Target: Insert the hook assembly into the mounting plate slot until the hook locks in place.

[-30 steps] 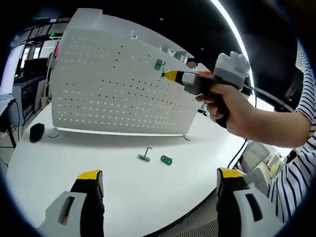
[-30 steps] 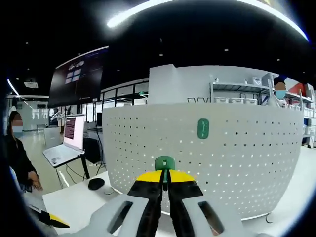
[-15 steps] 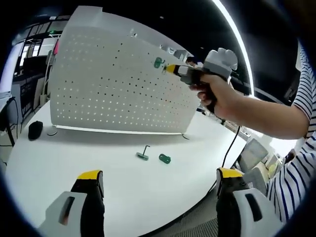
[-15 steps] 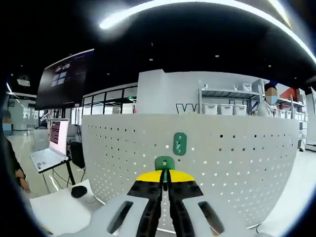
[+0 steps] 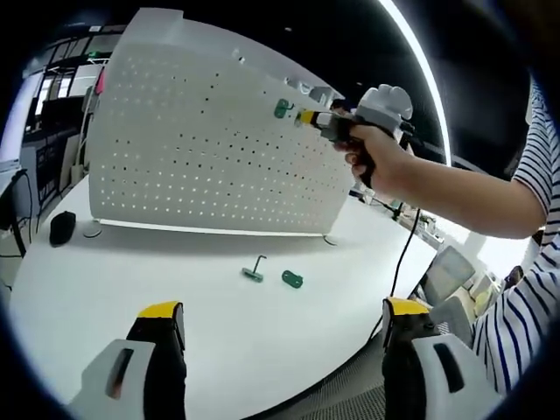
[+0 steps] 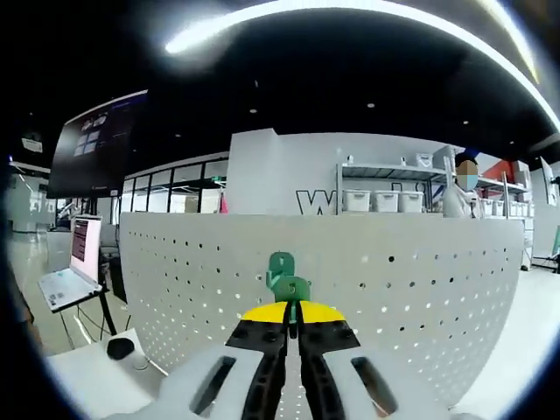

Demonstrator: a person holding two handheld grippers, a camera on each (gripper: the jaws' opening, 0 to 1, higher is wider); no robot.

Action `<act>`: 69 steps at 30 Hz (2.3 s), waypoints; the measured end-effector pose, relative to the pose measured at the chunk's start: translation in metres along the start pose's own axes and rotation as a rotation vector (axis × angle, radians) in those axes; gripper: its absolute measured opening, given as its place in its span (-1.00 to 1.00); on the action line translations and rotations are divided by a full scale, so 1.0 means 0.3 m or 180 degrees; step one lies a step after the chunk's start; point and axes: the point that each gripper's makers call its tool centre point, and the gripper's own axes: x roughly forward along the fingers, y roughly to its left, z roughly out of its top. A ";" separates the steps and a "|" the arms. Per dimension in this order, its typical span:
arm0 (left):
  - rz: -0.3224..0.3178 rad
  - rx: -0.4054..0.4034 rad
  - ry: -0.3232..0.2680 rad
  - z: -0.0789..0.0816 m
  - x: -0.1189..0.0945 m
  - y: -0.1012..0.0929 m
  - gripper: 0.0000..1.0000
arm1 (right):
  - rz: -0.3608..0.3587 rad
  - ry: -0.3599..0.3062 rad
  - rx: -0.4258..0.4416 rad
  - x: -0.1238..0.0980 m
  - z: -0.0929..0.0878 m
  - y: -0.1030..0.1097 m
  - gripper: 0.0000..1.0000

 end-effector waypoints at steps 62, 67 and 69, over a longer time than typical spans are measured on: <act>0.0061 -0.0015 0.0081 -0.015 0.007 0.012 0.82 | -0.0416 0.0119 -0.0004 0.105 0.016 -0.103 -0.79; 0.0125 -0.0001 0.0138 -0.025 0.008 0.023 0.84 | -0.0258 -0.0006 0.0118 0.100 0.051 -0.092 -0.59; 0.0128 0.0025 0.0154 -0.028 0.010 0.021 0.82 | -0.0242 0.0026 0.0046 0.096 0.054 -0.097 -0.56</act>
